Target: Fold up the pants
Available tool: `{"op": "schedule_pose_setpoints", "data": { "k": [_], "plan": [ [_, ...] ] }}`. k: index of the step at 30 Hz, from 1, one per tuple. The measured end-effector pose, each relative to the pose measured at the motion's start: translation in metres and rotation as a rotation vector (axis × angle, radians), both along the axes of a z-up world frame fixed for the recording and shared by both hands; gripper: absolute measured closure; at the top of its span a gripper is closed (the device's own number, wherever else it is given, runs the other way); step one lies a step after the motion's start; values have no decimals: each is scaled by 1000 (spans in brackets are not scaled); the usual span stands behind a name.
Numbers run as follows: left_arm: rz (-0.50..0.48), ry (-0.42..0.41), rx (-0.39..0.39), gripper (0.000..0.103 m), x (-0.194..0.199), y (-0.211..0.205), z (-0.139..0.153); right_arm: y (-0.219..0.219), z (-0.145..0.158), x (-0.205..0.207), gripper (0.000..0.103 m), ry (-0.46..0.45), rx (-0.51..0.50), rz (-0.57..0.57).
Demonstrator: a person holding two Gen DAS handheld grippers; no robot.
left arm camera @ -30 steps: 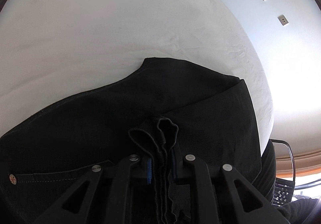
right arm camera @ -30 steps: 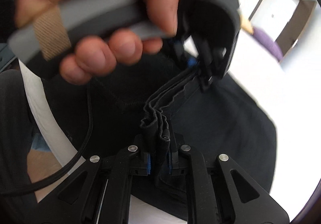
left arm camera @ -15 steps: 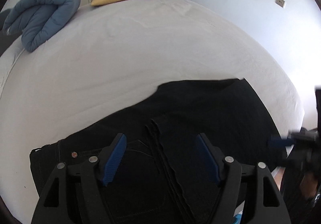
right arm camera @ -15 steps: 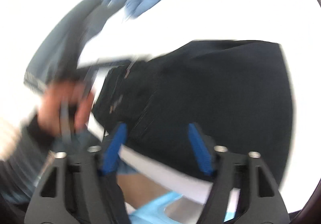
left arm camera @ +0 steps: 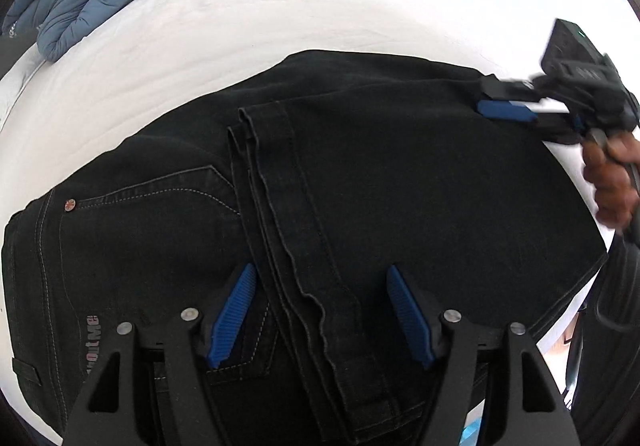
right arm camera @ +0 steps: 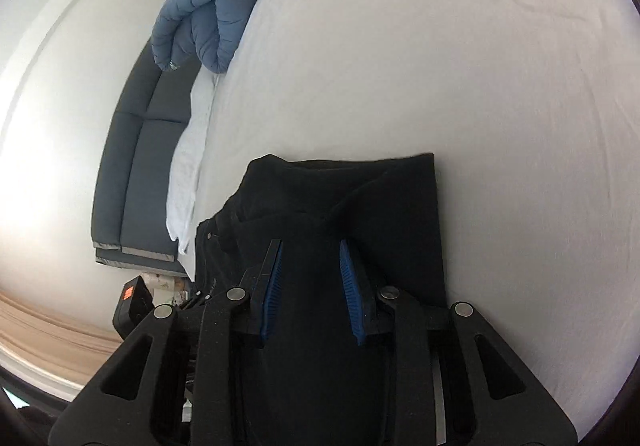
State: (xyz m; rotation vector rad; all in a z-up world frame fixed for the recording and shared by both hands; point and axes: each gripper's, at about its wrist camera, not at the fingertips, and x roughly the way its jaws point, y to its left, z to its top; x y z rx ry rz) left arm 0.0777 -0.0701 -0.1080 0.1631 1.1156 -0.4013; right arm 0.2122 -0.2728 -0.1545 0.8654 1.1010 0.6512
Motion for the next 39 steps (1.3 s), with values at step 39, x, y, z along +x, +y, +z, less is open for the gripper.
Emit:
{"op": "schedule_pose_setpoints", "data": {
  "k": [39],
  "plan": [
    [1101,-127,-946,5,-144,319,-2,120,11,-105,75,-10,89,1]
  ]
}}
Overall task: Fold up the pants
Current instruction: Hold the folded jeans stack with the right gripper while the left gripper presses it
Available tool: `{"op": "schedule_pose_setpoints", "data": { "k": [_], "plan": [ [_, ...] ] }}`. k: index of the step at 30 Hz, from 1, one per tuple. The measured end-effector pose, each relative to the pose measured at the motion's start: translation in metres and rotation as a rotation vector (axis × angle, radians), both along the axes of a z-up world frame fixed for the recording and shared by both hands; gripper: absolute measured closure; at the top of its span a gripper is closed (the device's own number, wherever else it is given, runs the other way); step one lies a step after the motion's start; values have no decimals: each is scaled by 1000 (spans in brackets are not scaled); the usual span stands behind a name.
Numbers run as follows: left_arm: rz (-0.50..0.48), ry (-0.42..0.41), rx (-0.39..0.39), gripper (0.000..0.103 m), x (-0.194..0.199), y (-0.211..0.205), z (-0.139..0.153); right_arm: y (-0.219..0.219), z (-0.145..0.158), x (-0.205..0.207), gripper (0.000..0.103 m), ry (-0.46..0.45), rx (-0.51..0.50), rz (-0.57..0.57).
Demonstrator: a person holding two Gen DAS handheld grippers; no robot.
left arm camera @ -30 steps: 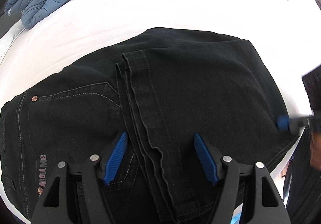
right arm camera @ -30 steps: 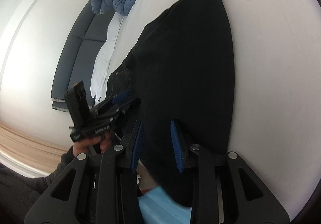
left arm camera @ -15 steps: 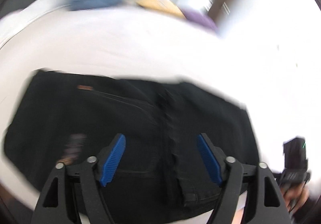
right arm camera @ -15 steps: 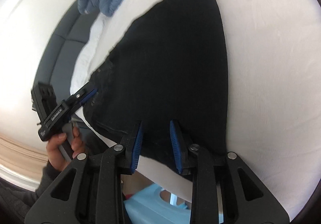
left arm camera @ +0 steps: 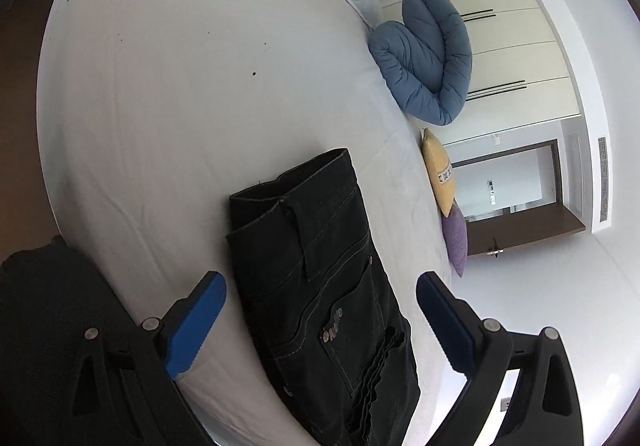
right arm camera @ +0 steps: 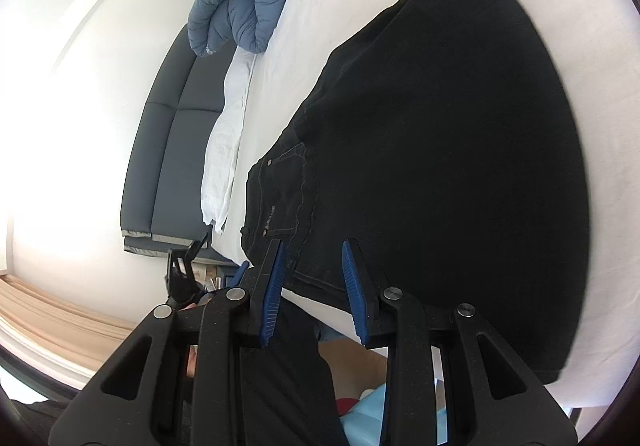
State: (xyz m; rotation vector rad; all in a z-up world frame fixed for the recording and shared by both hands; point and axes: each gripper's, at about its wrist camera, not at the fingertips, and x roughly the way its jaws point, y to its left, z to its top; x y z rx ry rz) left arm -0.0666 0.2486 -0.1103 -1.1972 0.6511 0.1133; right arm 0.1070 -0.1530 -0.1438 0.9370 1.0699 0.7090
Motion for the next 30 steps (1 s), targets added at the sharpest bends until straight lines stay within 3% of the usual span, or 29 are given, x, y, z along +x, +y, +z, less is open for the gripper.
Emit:
{"op": "schedule_pose_setpoints", "data": {
  "k": [2,8,14,16,19,23,30],
  "plan": [
    [-9,9,13,5,6,-10,0,4,5,4,75,-6,5,0],
    [-8,22,-89,8,30,-15,-23,-1,13,13,75,-15,51,-43],
    [47,10,-178,12,22,-9,-28,-6,23,25,75,-31,76,-53],
    [66,47,-165,23,15,-10,-24,-3,25,31,75,-38,83,-47],
    [76,53,-126,23,11,-14,-18,1,29,35,75,-43,82,-31],
    [14,73,-98,22,25,-18,-25,3,28,38,75,-37,78,-18],
    [62,111,-118,22,16,-18,-17,-13,29,32,75,-41,87,-42]
  ]
}}
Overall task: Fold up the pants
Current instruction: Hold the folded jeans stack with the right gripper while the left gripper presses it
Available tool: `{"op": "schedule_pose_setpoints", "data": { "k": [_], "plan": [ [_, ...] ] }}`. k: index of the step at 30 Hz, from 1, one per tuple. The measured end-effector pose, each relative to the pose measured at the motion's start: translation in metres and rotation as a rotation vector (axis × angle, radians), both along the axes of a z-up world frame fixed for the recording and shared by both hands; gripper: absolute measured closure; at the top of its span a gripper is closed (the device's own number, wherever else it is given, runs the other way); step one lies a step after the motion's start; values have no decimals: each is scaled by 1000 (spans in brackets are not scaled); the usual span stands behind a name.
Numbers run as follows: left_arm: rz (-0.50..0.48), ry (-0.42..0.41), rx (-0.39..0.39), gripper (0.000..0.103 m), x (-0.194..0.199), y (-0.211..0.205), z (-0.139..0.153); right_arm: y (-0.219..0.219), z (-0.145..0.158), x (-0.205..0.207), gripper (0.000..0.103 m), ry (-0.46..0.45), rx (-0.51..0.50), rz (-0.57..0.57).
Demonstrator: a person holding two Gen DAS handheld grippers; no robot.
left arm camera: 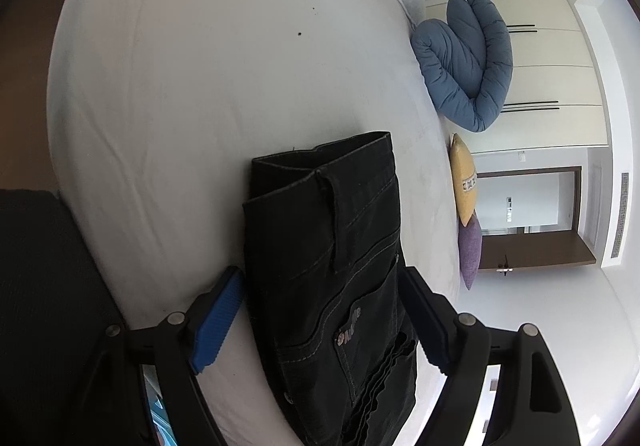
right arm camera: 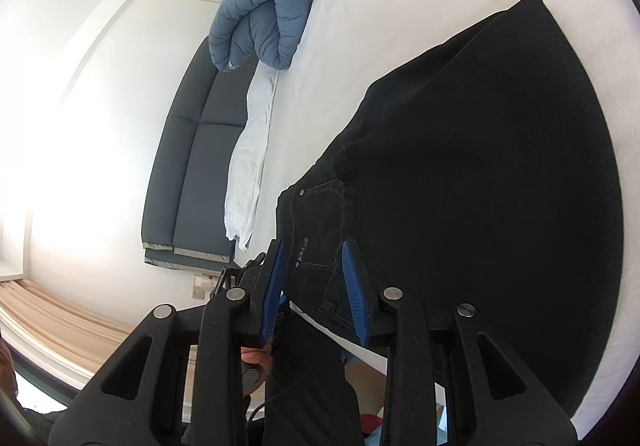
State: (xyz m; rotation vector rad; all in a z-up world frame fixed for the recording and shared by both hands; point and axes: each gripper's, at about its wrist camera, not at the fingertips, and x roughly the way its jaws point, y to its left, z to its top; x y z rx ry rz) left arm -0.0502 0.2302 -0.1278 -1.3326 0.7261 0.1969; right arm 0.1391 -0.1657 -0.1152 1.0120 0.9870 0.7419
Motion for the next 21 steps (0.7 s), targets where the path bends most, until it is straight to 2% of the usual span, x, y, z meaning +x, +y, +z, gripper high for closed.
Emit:
{"op": "schedule_pose_setpoints", "data": {
  "k": [3,9,11,13,15,19,21],
  "plan": [
    [-35,28,52,23,2,-4,2,-2,-2,0,75,0,-7,0],
    [-12,70,63,24,0,-5,4,-3,1,-1,75,-13,-4,1],
    [-45,68,60,22,5,-5,3,-4,2,-3,75,-17,-5,0],
    [-72,42,39,9,13,-2,1,-5,1,-3,75,-16,-4,-2],
    [-73,8,-4,0,20,3,-3,-7,1,-3,75,-15,-1,-6],
    [-12,-42,-82,0,20,15,-10,-8,2,-3,75,-22,1,-10],
    [-3,-60,-94,1,19,17,-11,-5,2,0,75,-23,-6,-5]
  ]
}}
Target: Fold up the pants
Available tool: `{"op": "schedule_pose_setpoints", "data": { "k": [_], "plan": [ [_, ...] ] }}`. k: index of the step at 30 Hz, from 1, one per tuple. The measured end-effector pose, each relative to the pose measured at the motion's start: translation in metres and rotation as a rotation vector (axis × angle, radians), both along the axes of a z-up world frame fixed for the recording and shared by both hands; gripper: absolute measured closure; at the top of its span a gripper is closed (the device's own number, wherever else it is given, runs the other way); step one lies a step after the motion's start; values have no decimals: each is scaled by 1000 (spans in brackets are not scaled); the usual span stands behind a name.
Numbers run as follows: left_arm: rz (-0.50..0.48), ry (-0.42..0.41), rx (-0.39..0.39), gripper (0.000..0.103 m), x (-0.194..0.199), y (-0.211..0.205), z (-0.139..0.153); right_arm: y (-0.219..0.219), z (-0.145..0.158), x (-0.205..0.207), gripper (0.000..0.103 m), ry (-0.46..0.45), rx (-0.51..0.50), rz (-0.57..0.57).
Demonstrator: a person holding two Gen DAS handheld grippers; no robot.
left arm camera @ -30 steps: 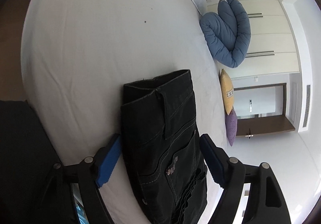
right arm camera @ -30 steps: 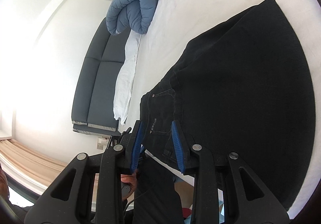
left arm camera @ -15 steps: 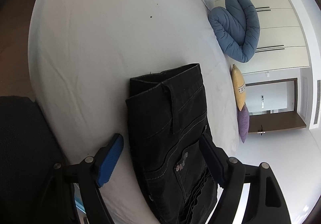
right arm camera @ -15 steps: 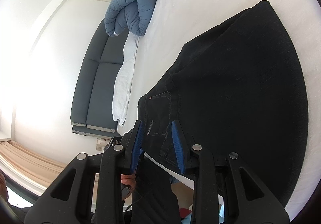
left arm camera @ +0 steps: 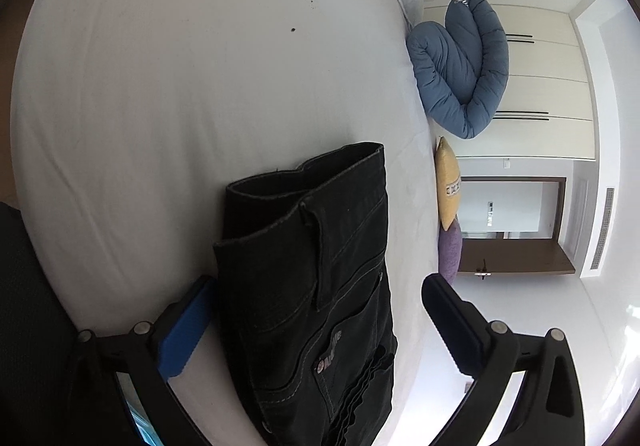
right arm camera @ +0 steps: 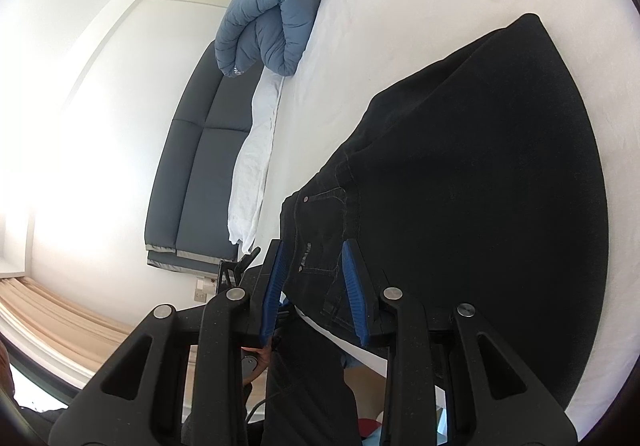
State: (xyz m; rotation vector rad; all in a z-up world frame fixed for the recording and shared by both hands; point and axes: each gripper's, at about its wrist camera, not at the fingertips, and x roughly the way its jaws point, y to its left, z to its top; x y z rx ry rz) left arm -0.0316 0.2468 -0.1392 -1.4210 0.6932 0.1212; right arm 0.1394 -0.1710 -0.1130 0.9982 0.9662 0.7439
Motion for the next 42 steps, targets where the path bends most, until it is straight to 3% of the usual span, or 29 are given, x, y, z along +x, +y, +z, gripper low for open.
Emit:
{"op": "schedule_pose_setpoints", "data": {
  "k": [3,5,7,9,10,14,20,23,24,27,29,33,34,36,37,38,42],
  "plan": [
    [-4,2,7,10,-2,-1,1,7,-3,10,75,7,-14,20],
    [11,6,-24,24,-3,3,-2,14,-4,17,75,16,-25,37],
    [13,15,-53,48,-3,6,-7,24,-5,25,75,22,-37,61],
    [-2,25,-71,65,-1,7,-11,39,-6,32,75,30,-58,87],
    [-8,28,-74,68,-1,7,-12,47,-6,34,75,30,-60,102],
    [-24,18,-74,74,1,6,-8,86,-3,46,75,21,-96,176],
    [-28,-3,13,82,-1,4,8,142,-12,68,75,49,-163,256],
    [-35,-16,70,83,-3,-1,16,160,-36,82,75,166,-312,263],
    [-40,-19,90,84,-2,-2,20,162,-47,84,75,204,-320,262],
    [-52,-33,149,86,-1,-7,32,150,-64,85,83,230,-226,186],
    [-63,-45,184,87,0,-11,41,146,-68,83,93,232,-220,157],
    [-107,-82,276,88,10,-26,69,142,-68,77,94,202,-191,135],
    [-128,-97,315,88,13,-33,81,139,-63,74,88,196,-182,124],
    [-181,-126,403,88,18,-51,104,123,-45,66,64,145,-176,62],
    [-211,-141,451,88,20,-62,115,113,-37,60,27,123,-147,30],
    [-247,-158,501,88,23,-76,127,100,-29,56,12,105,-106,-6],
    [-454,-239,676,88,38,-163,162,51,-10,50,12,97,31,-7]
  ]
}}
